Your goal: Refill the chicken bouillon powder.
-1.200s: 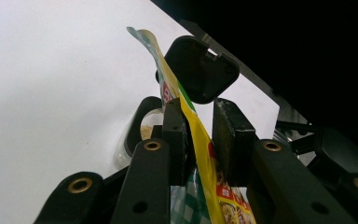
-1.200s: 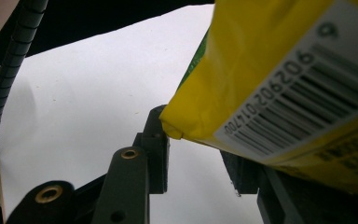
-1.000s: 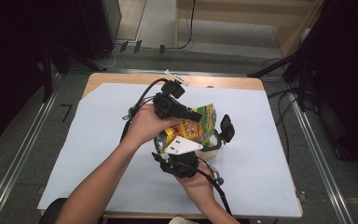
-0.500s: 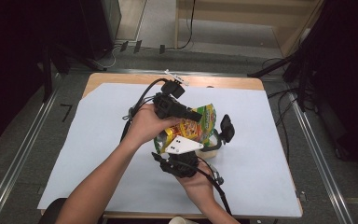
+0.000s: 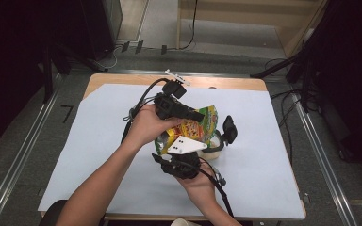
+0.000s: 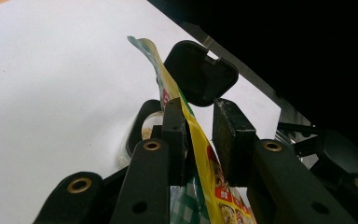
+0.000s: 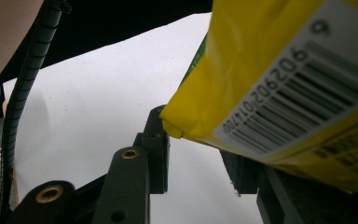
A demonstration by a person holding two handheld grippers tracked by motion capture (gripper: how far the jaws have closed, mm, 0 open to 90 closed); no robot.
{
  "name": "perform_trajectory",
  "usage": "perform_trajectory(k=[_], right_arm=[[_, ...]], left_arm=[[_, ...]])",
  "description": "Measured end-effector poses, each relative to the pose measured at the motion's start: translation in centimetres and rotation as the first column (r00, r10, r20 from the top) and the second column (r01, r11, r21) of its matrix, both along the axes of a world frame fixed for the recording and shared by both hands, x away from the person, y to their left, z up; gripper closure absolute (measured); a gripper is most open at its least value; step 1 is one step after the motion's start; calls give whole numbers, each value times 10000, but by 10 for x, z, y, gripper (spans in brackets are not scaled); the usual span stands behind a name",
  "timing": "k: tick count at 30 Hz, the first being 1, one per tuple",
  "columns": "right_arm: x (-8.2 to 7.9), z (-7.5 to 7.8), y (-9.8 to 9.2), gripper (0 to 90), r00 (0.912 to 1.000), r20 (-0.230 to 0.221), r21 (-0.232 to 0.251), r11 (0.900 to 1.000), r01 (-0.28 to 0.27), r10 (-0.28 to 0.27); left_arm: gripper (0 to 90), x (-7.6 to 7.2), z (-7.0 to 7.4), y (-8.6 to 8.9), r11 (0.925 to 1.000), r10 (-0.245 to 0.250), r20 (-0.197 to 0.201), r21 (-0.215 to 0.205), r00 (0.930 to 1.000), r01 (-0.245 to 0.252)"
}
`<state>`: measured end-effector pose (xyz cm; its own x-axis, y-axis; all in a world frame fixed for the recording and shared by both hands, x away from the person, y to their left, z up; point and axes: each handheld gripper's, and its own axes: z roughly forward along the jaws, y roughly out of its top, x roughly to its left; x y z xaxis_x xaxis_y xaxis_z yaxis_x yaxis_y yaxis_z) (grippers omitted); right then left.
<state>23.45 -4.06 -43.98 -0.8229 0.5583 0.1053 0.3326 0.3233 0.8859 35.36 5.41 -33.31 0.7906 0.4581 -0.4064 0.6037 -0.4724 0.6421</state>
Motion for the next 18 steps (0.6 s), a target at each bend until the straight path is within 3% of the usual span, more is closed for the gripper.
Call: perform_trajectory(k=[18], right_arm=[[-1,2,0,657,9997,241,-208,9998,25,-20]], left_arm=[[756,1,1,3,9999,32,42,-141,10000,-31]])
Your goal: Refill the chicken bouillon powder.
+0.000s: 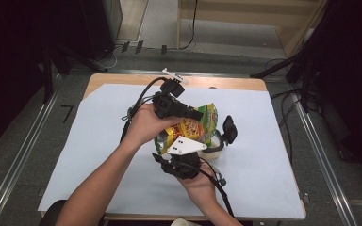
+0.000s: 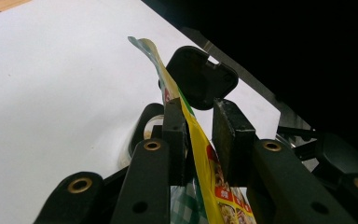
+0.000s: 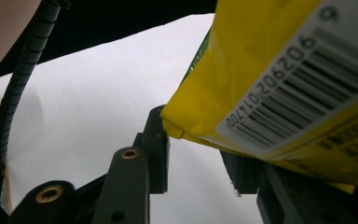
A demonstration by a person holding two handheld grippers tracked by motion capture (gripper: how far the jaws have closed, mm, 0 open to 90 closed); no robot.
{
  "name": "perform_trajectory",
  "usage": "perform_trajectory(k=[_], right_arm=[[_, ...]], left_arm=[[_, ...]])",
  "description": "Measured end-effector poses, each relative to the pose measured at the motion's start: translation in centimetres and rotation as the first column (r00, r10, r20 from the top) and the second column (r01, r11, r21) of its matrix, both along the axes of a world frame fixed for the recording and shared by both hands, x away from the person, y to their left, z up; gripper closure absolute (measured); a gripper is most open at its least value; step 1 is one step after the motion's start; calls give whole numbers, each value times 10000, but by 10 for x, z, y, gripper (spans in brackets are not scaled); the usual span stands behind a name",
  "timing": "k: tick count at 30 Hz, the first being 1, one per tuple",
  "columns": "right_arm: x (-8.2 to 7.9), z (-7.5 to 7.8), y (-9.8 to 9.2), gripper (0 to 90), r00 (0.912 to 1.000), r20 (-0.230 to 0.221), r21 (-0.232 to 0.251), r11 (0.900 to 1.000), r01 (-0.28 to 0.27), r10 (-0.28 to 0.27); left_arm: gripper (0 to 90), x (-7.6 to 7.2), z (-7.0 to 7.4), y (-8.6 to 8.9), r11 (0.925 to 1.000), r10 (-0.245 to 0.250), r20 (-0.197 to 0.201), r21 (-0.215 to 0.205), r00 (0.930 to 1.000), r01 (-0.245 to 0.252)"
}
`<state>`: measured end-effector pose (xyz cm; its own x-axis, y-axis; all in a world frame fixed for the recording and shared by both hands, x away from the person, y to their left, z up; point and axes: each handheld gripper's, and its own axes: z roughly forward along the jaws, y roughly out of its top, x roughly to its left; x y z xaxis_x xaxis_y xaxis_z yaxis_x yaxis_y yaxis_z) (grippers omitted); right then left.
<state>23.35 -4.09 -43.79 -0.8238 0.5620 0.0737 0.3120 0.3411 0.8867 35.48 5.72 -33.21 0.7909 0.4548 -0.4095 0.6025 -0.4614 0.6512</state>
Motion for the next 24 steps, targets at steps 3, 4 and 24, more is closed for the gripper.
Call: perform_trajectory(k=[3,4,24], right_arm=[[0,-1,0,658,10000,-67,29,10000,-32,32],[0,-1,1,658,9999,-111,48,10000,-50,51],[-1,-2,1,660,10000,4,-64,10000,-38,38]], left_arm=[[755,0,-1,-1,9999,-9,-55,113,10000,10],[757,1,-2,-1,9999,-36,-35,122,10000,36],[756,-1,-1,-1,9998,-58,71,175,10000,56]])
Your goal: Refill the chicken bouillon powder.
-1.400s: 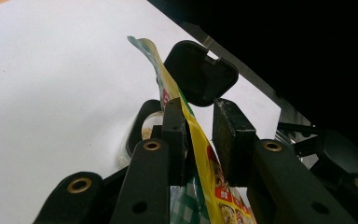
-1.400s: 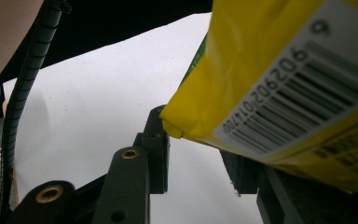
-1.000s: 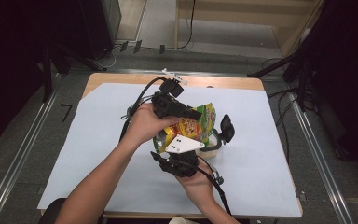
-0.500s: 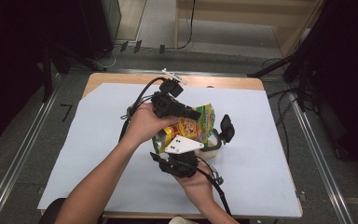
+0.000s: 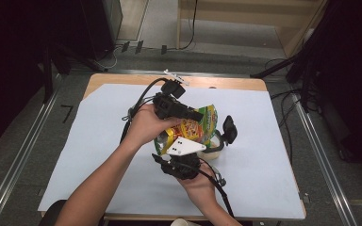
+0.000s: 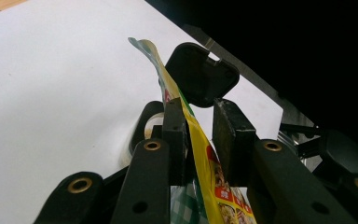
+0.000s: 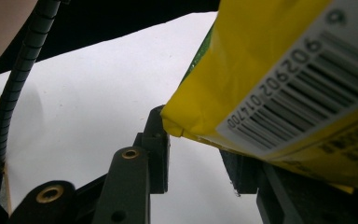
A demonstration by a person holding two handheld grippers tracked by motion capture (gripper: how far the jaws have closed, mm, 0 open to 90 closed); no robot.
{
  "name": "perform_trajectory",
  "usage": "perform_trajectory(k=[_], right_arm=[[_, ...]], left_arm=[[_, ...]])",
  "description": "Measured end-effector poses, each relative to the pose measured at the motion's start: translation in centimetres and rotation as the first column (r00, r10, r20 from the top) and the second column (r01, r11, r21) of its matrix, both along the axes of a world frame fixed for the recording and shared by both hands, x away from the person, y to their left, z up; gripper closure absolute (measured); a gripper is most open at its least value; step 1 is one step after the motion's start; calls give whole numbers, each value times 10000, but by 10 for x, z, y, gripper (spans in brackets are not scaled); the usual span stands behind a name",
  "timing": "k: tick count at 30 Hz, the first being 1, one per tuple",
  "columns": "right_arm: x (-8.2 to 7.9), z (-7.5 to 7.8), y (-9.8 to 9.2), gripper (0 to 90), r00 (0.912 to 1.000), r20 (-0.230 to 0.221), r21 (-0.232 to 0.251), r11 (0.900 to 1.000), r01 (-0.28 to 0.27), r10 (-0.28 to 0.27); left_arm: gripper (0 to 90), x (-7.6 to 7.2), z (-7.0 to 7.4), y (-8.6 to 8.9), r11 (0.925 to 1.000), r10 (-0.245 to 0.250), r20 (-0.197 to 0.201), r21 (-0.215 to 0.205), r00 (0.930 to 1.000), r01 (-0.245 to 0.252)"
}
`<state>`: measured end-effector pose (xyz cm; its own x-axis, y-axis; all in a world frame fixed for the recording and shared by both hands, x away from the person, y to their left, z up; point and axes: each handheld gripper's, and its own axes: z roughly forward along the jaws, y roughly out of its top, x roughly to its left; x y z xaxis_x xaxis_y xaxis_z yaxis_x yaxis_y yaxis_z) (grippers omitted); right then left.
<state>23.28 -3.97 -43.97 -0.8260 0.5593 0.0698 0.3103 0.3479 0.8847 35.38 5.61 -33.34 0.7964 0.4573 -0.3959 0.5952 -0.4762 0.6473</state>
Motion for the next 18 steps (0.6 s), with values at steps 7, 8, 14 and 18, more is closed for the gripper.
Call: perform_trajectory(k=[7,8,14,18], right_arm=[[0,-1,0,660,10000,-10,-16,10000,4,-4],[0,-1,0,660,10000,-7,-14,10000,0,0],[0,0,-1,660,10000,25,-32,10000,2,-2],[-1,2,-1,660,10000,46,14,10000,-24,23]], left_arm=[[755,0,-1,0,10000,22,-29,-31,10000,-22],[755,0,-1,0,10000,22,-27,-39,10000,-22],[754,-1,1,0,10000,41,15,-61,10000,-41],[753,-2,3,0,10000,16,45,-62,10000,-16]])
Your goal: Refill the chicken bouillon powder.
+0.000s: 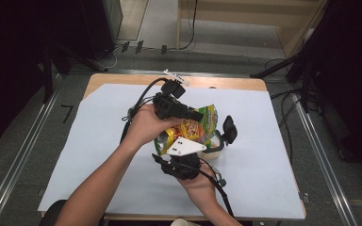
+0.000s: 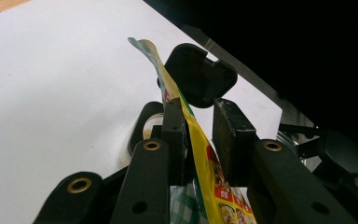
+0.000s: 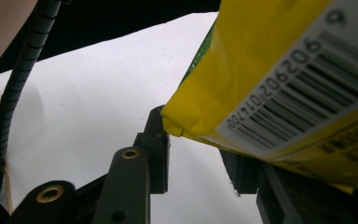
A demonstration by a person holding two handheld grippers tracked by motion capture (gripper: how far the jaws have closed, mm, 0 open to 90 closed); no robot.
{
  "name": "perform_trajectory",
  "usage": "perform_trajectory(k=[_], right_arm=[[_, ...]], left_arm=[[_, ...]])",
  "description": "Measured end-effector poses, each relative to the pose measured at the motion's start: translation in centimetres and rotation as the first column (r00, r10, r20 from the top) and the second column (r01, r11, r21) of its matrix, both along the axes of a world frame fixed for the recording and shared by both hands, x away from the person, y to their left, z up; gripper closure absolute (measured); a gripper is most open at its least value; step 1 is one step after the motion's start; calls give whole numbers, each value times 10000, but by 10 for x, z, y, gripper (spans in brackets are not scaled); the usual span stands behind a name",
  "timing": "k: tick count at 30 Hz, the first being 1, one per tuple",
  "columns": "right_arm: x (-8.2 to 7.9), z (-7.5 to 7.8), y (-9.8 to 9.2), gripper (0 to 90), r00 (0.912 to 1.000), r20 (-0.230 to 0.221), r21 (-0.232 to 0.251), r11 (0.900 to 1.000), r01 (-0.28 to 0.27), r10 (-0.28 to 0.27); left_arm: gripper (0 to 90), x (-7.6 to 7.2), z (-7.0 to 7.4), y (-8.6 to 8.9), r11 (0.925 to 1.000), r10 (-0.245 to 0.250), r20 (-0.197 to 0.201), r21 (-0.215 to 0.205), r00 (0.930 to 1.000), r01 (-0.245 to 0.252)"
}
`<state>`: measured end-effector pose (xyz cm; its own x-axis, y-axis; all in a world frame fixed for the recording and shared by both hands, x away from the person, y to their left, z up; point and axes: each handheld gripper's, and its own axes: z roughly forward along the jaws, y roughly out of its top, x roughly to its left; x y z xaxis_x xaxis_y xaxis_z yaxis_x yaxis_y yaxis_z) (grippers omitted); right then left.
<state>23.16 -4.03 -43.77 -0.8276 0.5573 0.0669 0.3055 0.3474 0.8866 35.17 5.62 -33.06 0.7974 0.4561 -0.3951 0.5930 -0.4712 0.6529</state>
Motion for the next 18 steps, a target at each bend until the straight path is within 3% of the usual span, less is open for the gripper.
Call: perform_trajectory(k=[18], right_arm=[[0,-1,-1,667,10000,-7,-120,9999,0,0]], left_arm=[[750,1,-2,-2,10000,-67,-75,26,9999,67]])
